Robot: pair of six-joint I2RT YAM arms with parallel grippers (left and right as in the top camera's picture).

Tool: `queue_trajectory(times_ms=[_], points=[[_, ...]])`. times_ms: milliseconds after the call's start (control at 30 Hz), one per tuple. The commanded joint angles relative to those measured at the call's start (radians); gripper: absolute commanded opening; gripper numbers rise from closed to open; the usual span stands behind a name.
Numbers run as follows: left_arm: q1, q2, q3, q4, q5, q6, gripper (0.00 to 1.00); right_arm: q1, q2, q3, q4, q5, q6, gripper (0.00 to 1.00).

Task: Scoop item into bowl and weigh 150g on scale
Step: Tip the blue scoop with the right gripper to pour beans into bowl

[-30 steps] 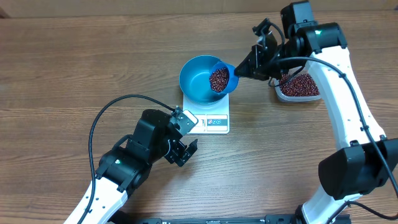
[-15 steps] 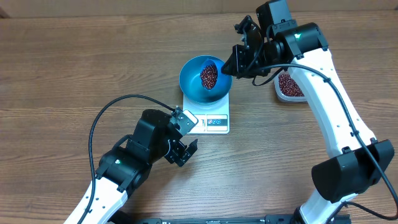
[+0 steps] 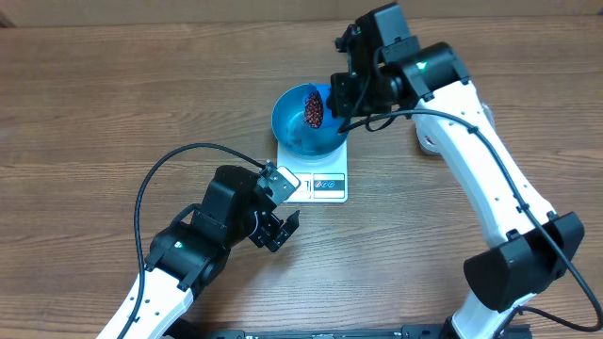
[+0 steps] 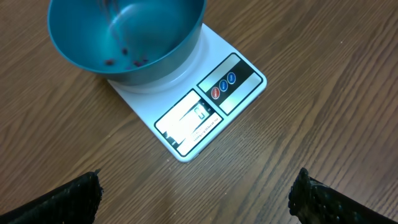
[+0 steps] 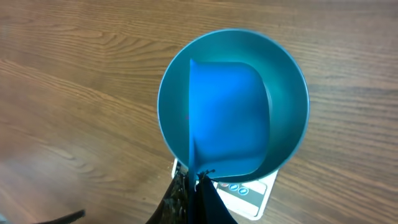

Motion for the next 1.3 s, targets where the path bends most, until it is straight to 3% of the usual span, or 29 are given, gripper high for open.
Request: queue_trajectory(times_ms=[0,1267], points=[[0.006,0.006,-0.005,0.003,0.018,0.004,1.0,0.021,-0.005,0.035,0.013,0.106,0.003,0.04],[0.006,0.006,-0.005,0.003,0.018,0.004,1.0,0.241,-0.005,0.035,0.019,0.587,-0.001,0.04]])
